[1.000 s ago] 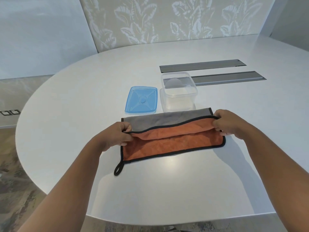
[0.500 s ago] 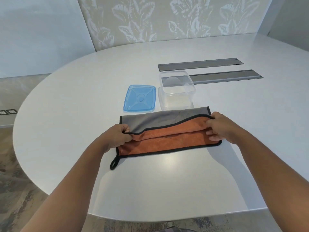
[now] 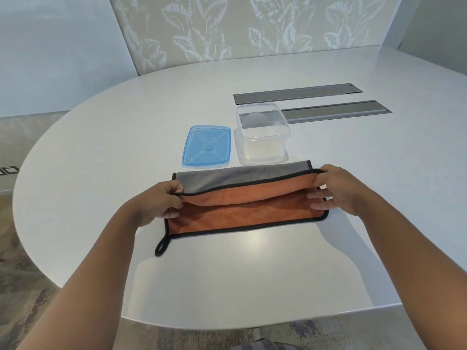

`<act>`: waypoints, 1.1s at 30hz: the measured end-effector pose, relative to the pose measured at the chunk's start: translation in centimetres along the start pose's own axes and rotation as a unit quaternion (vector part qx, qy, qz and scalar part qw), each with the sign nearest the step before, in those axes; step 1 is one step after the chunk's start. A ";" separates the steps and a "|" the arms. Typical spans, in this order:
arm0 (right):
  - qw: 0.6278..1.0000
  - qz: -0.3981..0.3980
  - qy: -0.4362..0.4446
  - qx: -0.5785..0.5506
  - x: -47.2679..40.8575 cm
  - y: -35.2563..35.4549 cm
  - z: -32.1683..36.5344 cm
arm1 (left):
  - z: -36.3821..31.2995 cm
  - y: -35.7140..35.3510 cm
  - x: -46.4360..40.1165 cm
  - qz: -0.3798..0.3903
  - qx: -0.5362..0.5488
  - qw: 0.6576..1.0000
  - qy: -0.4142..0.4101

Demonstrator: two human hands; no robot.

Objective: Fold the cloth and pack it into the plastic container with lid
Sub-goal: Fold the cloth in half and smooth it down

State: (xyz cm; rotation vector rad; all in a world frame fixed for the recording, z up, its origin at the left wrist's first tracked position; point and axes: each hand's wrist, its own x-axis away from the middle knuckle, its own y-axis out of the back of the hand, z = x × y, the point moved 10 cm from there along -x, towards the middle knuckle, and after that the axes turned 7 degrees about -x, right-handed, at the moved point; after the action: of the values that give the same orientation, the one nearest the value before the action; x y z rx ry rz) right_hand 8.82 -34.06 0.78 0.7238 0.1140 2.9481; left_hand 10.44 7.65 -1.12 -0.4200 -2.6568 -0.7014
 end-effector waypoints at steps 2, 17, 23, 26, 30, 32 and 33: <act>1.000 -0.005 0.014 -0.014 -0.1 0.7 0.1 | 0.3 0.4 0.3 0.003 0.034 0.999 -0.007; 0.982 0.064 0.086 0.158 -0.7 0.1 -0.3 | 0.6 1.7 1.6 -0.110 0.062 0.992 -0.024; 0.983 -0.033 0.150 0.097 -1.1 1.8 1.1 | 1.3 1.8 1.8 -0.101 0.081 0.992 -0.012; 0.977 -0.036 0.137 0.158 -1.2 1.5 0.3 | 1.6 1.1 1.9 -0.091 0.051 0.995 0.003; 0.971 -0.038 0.112 0.207 -1.2 1.3 -0.5 | 1.8 0.8 2.1 -0.084 0.012 0.996 0.021; 0.973 -0.039 0.117 0.195 -1.0 1.3 0.1 | 1.6 0.9 2.2 -0.079 0.001 0.997 0.021; 0.974 -0.037 0.117 0.189 -1.0 1.3 0.3 | 1.4 0.9 2.3 -0.077 -0.006 0.997 0.021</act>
State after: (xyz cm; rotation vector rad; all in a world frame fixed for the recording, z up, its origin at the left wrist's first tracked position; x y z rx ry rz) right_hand 9.70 -35.49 0.77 0.3895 0.7214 2.9557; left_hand 8.31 9.60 -0.95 -0.2016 -2.6676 -0.7644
